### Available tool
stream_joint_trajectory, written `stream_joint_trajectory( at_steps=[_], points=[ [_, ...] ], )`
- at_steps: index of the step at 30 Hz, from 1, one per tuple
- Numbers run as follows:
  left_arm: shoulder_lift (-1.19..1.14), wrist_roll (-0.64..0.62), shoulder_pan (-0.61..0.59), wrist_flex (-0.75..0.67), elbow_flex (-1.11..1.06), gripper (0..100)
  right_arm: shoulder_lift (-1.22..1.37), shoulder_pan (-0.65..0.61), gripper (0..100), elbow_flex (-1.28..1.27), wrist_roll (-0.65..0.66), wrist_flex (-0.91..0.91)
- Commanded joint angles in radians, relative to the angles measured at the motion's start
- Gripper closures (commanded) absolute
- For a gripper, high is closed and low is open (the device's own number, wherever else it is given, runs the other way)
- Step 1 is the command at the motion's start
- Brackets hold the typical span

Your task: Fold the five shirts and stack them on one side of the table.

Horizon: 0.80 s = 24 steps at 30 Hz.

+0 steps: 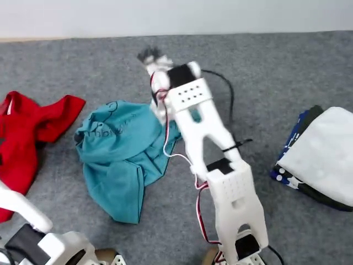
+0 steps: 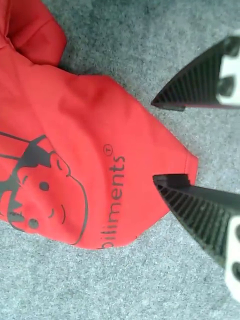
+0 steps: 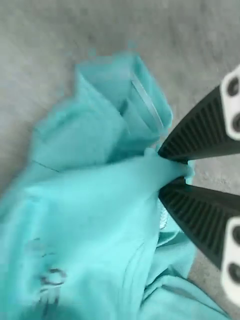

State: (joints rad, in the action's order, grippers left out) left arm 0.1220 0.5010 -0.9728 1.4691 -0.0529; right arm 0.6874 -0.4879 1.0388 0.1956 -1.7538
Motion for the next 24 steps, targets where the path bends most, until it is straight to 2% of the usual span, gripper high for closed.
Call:
stream_joint_trajectory(
  at_steps=[1,12,18,24],
  points=[
    [0.049,0.008,0.005,-0.008,0.008,80,-0.168,0.022,98.7,0.166,0.092,-0.031],
    [0.164,0.008,0.029,0.08,0.004,80,-0.351,0.018,98.8,0.486,0.442,0.225],
    [0.203,0.008,0.032,0.135,0.004,80,-0.479,-0.008,98.8,0.502,0.672,0.404],
    [0.253,0.008,0.058,0.184,0.004,80,-0.588,-0.111,98.8,0.5,0.954,0.533]
  ],
)
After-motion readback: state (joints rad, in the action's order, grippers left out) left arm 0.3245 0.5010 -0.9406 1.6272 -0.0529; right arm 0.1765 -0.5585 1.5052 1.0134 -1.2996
